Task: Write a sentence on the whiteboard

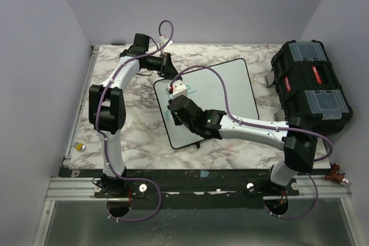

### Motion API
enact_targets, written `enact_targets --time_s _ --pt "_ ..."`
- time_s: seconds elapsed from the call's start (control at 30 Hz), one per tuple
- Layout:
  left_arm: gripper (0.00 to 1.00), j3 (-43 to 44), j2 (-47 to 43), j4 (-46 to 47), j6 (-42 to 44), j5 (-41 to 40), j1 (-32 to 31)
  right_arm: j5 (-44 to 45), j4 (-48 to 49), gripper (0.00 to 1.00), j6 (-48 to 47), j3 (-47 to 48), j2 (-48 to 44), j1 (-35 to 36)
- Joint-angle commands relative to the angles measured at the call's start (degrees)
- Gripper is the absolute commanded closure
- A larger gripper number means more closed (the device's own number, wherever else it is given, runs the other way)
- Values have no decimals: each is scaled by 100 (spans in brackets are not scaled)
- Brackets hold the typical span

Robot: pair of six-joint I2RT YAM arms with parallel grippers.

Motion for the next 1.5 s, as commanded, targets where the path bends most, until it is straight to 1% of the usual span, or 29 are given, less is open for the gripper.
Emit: enact_targets --time_s 0.0,0.17,0.33,0.53,1.03,1.27,1.33,1.47 --pt "100 -8 -277 288 248 -375 22 615 -207 99 -34 101 83 1" --pt "100 5 -272 286 246 -375 22 491 -297 99 48 -80 -25 4" --pt "100 1 -265 292 236 -375 22 21 -307 99 135 -378 -188 6" --pt "100 -8 -271 292 236 -384 24 -266 -344 99 207 -536 -319 6" --pt "100 -17 -270 298 233 -403 22 -386 -490 99 263 -589 -419 4" --pt "100 0 -248 275 233 -420 22 -533 -343 99 444 -587 -814 2" --pt "100 0 -254 274 240 -425 22 -418 -250 99 513 -628 -916 7" --pt "100 -1 -246 266 240 -437 22 211 -228 99 685 -662 -948 -1"
